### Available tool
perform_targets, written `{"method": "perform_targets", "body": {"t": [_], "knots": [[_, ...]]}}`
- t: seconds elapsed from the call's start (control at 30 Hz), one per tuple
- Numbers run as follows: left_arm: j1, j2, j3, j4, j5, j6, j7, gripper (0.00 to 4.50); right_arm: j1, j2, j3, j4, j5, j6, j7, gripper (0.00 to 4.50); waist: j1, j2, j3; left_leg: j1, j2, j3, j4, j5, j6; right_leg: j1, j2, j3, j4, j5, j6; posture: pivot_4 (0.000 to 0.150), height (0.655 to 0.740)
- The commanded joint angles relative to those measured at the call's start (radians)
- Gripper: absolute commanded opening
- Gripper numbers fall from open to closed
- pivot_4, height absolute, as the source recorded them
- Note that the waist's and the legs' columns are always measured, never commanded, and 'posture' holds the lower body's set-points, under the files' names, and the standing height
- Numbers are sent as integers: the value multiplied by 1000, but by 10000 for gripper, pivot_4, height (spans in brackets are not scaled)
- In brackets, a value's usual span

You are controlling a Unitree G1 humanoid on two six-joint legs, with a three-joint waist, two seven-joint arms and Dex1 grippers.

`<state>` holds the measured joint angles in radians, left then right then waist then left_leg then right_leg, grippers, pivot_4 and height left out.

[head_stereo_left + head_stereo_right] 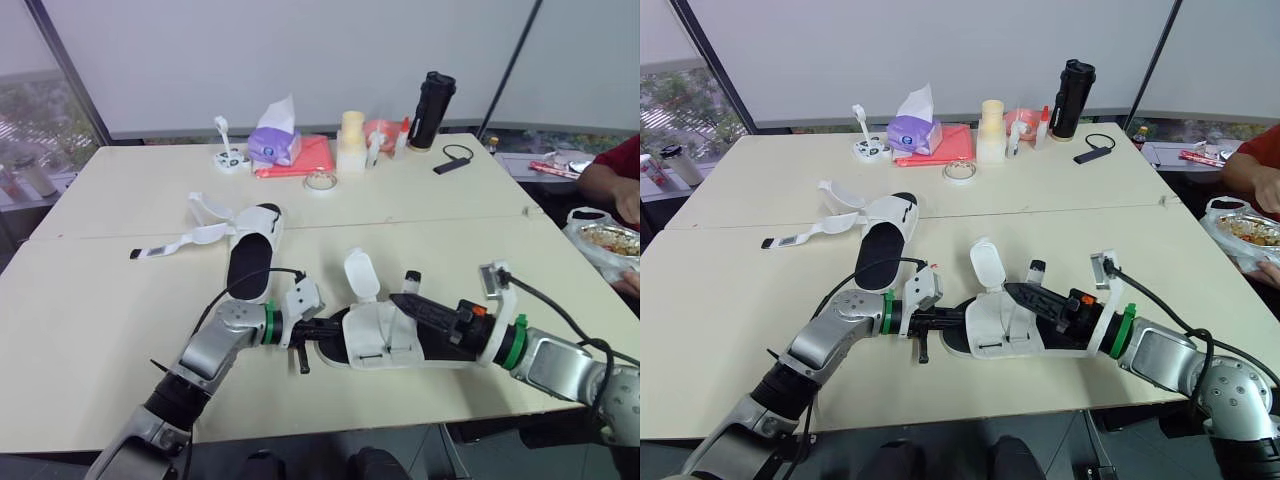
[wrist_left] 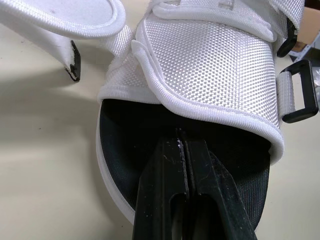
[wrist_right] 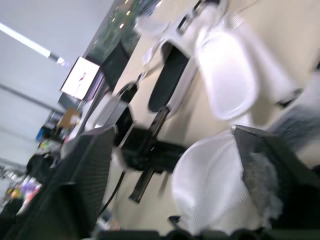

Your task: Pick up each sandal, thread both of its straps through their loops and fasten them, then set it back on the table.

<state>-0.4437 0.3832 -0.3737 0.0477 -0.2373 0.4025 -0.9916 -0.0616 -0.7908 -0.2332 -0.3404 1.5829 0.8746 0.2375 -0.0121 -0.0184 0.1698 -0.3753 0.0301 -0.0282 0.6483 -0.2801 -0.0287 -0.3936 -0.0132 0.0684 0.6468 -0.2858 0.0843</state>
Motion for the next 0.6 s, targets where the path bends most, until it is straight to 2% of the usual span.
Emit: {"method": "perform_targets", "body": {"t": [0.03,0.17,0.23,0.3,0.43,0.6], "knots": [[28,13,-30,34,43,31,9,0,-86,-90,-45,-3,-178,-32,78,37289,0,1,0,0,0,0,0,0,0,0,0,0,0,-1,-2,1500,7400],[22,8,-31,42,45,27,9,0,-193,-156,-11,75,-347,-33,140,37289,1,1,0,0,0,1,0,0,0,0,0,0,0,-1,-2,1500,7400],[19,6,-30,45,46,26,11,0,-206,-190,32,108,-462,-38,193,37289,3,1,0,0,0,1,0,0,0,0,0,0,0,-1,-2,1500,7400],[18,5,-28,47,46,25,13,0,-202,-203,52,131,-511,-24,248,37289,3,1,0,-1,0,1,-1,0,0,0,0,0,-1,-1,-2,1500,7400],[27,7,-27,40,46,24,16,0,-205,-168,55,151,-512,30,305,37289,1,1,0,-1,0,1,-1,0,0,-1,0,0,-1,0,0,1500,7400],[30,5,-28,38,47,24,22,0,-243,-63,25,218,-462,113,298,37289,1,1,0,0,0,1,0,0,0,0,0,0,-1,0,0,1500,7400]]}}
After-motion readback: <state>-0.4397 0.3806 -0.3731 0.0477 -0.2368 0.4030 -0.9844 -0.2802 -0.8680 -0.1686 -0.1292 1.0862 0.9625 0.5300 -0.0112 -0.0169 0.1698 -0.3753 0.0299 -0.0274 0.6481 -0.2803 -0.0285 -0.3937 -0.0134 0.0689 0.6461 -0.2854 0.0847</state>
